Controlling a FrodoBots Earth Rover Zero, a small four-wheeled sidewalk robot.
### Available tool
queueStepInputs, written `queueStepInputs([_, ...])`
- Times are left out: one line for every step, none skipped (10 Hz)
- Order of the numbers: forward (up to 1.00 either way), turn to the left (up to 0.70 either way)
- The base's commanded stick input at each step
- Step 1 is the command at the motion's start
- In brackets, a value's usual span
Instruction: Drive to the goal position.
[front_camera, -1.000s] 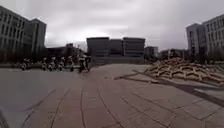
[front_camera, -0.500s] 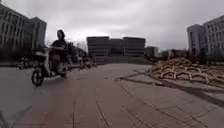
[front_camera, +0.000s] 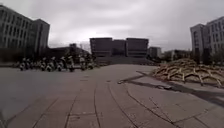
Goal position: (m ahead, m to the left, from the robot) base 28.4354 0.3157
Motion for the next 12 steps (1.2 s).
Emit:
queueStepInputs([0.7,0.06])
queueStepInputs([0.7,0.0])
queueStepInputs([0.7,0.0])
queueStepInputs([0.7,0.0])
queueStepInputs([0.7,0.0])
queueStepInputs([0.7,0.0])
queueStepInputs([0.7,0.0])
queueStepInputs([0.7,0.0])
queueStepInputs([0.7,0.0])
queueStepInputs([0.7,0.0])
queueStepInputs([0.7,0.0])
queueStepInputs([0.7,0.0])
